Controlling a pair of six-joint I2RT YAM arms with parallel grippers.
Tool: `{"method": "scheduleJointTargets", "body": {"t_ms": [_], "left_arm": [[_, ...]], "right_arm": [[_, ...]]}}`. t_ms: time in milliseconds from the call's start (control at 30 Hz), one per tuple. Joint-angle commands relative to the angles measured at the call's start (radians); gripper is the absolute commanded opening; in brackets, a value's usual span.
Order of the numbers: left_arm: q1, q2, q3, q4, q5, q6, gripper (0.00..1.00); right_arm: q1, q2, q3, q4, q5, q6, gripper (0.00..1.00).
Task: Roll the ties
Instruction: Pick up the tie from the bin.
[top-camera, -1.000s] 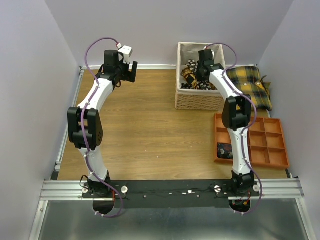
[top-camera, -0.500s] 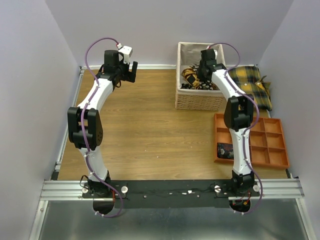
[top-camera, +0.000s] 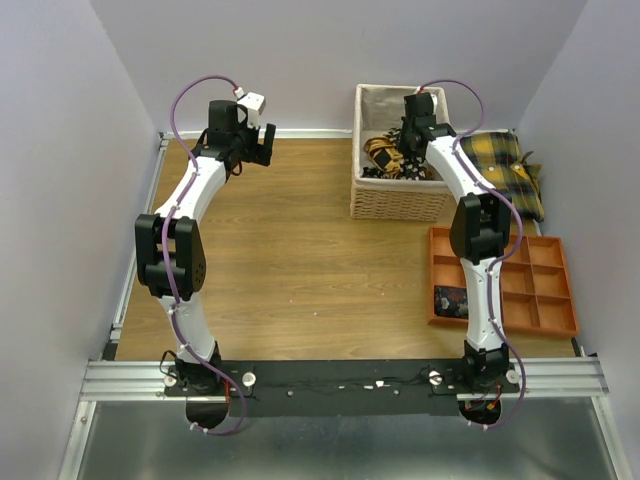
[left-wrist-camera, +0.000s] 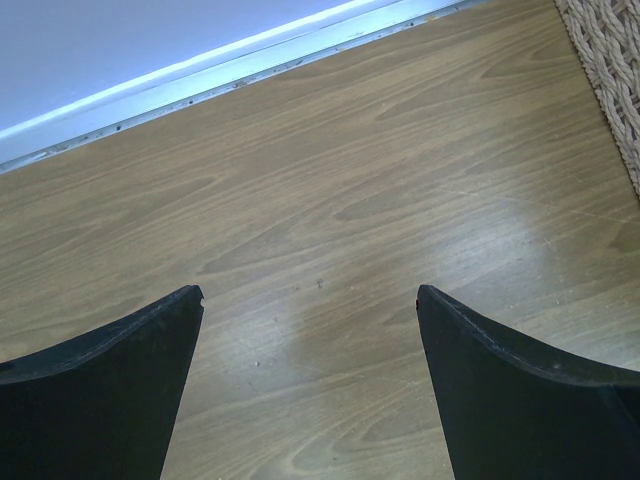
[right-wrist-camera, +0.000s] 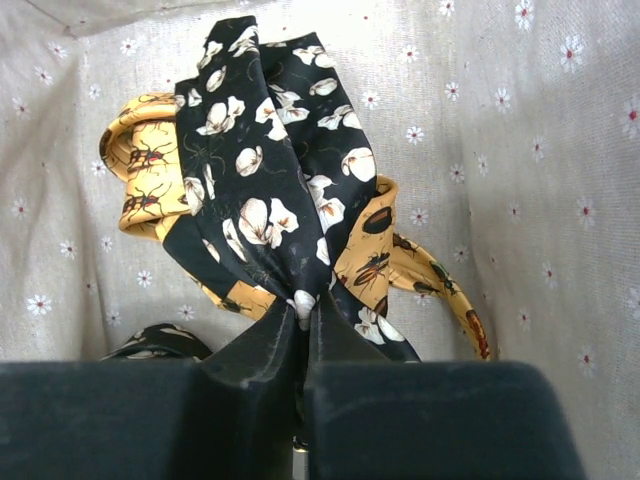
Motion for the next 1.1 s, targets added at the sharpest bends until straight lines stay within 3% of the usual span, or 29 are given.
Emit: {"method": "scheduleJointTargets", "body": {"t_ms": [0,333,567,733,867,1067], "left_arm": [[-0.003,-0.032,0.014,-0.012,0.019,0.002,0.99],[-0.003,-0.053,0.010,0.024,0.044,-0.015,0.99],[-0.003,-0.151,-0.122,0.159,0.114,0.011,0.99],[-0.004,-0.246,-0.228,0.242,0.185,-0.027,0.99],[-0.006,-0.348,-0.329,0.240,0.162,-0.060,0.99],[-0.012,-0.581,-0.475,0.137,0.164,0.023,0.99]], "right_arm": [[-0.003,-0.034,0.022,-0.025,0.044,-0.018,0.04],[-0.002,-0.262,-0.067,0.089,0.000,-0.078,0.01],[0.004,-0.517,-0.195,0.195,-0.083,-0.179,0.01],[0.031,-0.678,-0.240,0.235,-0.233,-0.257,0.01],[0.069,-0.813,-0.303,0.303,-0.410,-0.268,0.01],[0.087,-1.032,-0.410,0.519,-0.676,-0.192,0.01]]}}
